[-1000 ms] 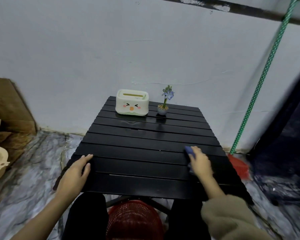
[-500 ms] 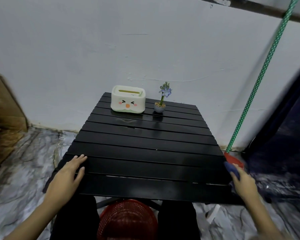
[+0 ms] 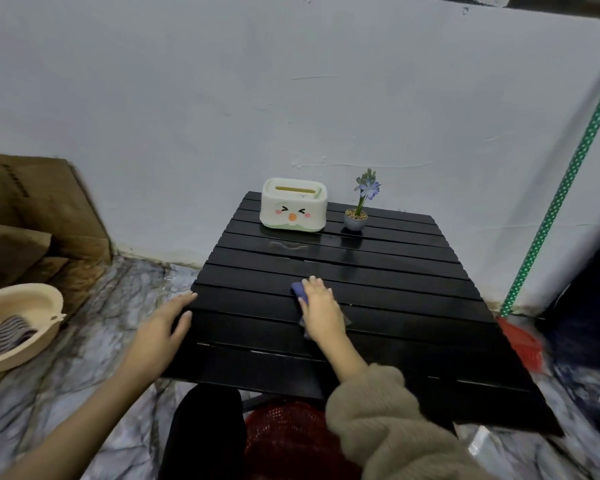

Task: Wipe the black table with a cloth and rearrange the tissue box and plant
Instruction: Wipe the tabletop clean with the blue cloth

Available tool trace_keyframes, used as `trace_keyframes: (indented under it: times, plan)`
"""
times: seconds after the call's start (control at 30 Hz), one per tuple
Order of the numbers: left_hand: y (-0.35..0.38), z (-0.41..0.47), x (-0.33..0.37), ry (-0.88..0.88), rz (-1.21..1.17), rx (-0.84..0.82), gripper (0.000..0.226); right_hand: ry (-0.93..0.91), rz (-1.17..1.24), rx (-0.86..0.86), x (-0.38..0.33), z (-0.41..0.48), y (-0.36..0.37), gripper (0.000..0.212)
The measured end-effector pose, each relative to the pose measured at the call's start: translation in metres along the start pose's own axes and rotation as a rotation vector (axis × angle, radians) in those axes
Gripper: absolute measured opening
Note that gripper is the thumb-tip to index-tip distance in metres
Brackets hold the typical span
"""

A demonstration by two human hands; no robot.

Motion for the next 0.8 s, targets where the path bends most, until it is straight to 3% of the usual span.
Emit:
trace_keyframes:
  times: [0.13,0.27,0.33,0.43,0.53,0.67,0.8]
  plan:
    - [-0.007,0.002,0.004,0.023,0.002,0.001,0.035,-0.394,0.141,-0.186,-0.108,-0.04,0.041,0.044]
    - [-0.013,0.002,0.001,0.039,-0.022,0.012,0.034,-0.61,0.252,-0.309,-0.103,-0.085,0.036,0.044]
    - [-0.016,0.0,0.0,0.06,-0.046,0.021,0.034,-0.543,0.262,-0.282,-0.055,-0.079,0.022,0.042]
    - [-0.019,0.0,-0.011,0.027,-0.053,0.024,0.035,-0.273,0.242,-0.129,0.026,-0.044,-0.005,0.039]
    - [-0.021,0.0,-0.023,-0.04,-0.03,0.018,0.035,-0.047,0.181,0.011,0.049,-0.004,-0.016,0.038]
    - [-0.021,0.004,-0.018,-0.013,-0.04,0.008,0.036,-0.054,0.193,0.012,-0.017,0.032,0.018,0.038]
    - [-0.02,0.013,-0.014,0.017,-0.025,0.018,0.035,-0.281,0.254,-0.131,-0.125,0.015,0.056,0.036]
Point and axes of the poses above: each hand's wrist, its own z-axis towards the middle knuckle, its own y-axis out of the palm, x = y × z, the point moved 5 cm from there along z, towards the middle knuckle, and after that the axes turned 4 degrees about -z, right-handed, at the moved point
